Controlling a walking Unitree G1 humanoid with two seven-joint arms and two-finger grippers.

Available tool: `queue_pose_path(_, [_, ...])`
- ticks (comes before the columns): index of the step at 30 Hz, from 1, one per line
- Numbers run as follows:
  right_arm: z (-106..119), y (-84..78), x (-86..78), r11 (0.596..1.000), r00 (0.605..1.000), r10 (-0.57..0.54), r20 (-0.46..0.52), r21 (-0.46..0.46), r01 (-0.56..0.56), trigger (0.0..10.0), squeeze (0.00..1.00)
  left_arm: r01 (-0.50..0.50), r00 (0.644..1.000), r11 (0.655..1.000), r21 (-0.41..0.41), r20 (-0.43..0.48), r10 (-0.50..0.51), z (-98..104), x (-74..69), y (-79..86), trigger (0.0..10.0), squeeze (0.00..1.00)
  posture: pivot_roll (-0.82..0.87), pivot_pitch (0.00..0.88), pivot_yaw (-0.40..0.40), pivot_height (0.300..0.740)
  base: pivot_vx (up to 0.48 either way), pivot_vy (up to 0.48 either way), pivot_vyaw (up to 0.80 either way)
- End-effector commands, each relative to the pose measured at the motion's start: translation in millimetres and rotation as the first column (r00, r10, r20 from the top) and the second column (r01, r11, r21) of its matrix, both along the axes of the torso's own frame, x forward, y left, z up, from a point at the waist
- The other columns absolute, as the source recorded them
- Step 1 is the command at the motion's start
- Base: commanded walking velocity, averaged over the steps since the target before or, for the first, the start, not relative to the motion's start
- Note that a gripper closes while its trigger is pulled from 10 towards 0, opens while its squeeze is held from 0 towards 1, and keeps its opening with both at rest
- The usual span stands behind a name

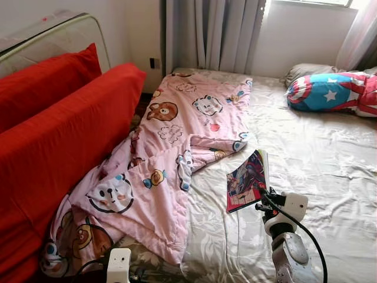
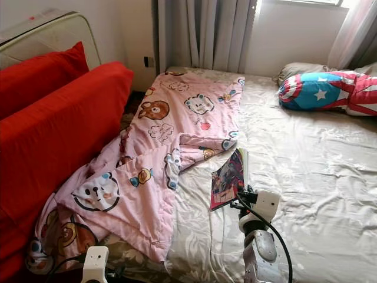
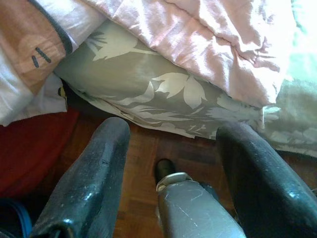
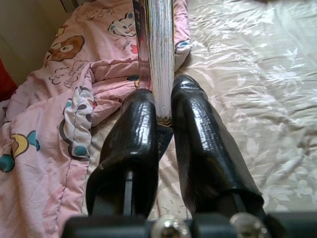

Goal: Clean up the room

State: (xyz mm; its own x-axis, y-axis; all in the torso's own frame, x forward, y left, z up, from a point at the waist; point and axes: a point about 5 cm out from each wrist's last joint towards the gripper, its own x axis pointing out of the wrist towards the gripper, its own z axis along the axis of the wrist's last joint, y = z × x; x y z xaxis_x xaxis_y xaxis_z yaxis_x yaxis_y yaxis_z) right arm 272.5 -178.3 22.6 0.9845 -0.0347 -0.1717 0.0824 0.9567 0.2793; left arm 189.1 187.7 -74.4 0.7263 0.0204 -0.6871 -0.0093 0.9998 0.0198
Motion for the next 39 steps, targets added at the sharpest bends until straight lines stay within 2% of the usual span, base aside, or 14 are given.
queue_pose_path(1, [5, -2.7, 2.0, 1.0, 0.999, -0.007, 0.037, -0.023, 0.008, 10.0, 0.0, 0.027, 0.999, 0.999, 0.018, -0.035, -0.026, -4, -6.2, -1.2, 10.0, 0.0, -0.04, 0.0, -0.073, 0.74, 0.0, 0.0, 0.0])
queue_pose_path(5, [6, -2.9, 3.2, 1.0, 0.999, -0.014, 0.03, -0.022, 0.015, 10.0, 0.0, 0.029, 0.999, 0.999, 0.019, -0.038, -0.029, -4, -6.8, -1.3, 10.0, 0.0, -0.04, 0.0, -0.073, 0.74, 0.0, -0.373, 0.0])
queue_pose_path(13, [6, -1.5, 3.3, 1.0, 0.999, -0.013, 0.036, -0.019, 0.014, 10.0, 0.0, 0.028, 0.999, 0.999, 0.026, -0.043, -0.027, -5, -8.8, -0.2, 10.0, 0.0, -0.04, 0.0, -0.076, 0.74, 0.0, -0.375, -0.66])
queue_pose_path(39, [1, 7.1, 2.0, 1.0, 1.0, 0.015, 0.024, -0.025, -0.014, 10.0, 0.0, 0.028, 0.996, 0.999, 0.026, -0.09, -0.026, -9, -15.8, 3.3, 10.0, 0.0, -0.04, 0.0, -0.058, 0.74, 0.0, -0.401, 0.0])
